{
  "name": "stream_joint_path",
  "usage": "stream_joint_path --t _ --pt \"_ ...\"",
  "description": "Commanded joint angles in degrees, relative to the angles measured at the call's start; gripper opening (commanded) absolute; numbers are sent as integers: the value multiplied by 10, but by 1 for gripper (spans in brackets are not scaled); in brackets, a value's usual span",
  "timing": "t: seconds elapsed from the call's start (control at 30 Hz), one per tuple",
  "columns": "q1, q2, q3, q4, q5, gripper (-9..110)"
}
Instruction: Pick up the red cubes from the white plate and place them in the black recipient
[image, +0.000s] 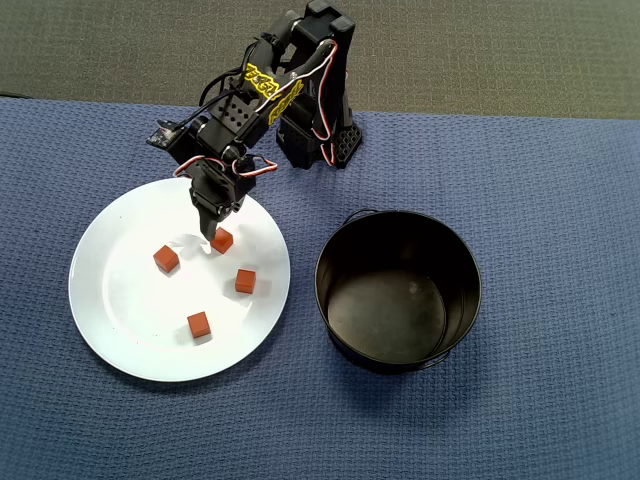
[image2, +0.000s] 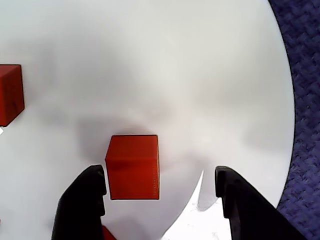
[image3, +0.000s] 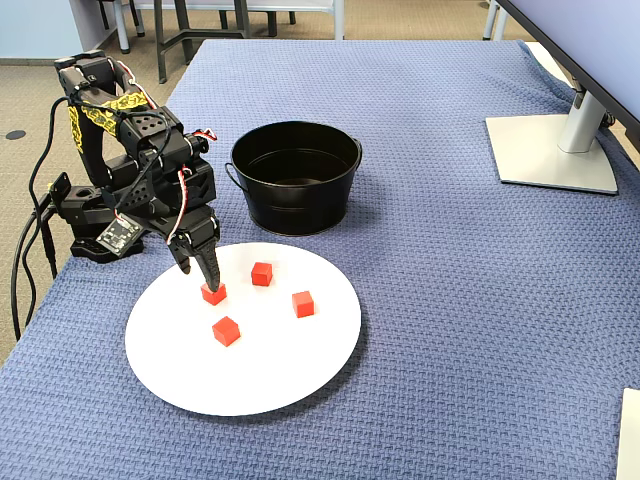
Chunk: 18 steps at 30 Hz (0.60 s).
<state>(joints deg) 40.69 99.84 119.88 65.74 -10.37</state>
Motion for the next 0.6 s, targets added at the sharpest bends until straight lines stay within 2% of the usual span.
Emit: stream_joint_path --t 0.0,0.57 --pt "5 11 -37 -14 -12 22" --pt "0 -52 -83 -35 -42 22"
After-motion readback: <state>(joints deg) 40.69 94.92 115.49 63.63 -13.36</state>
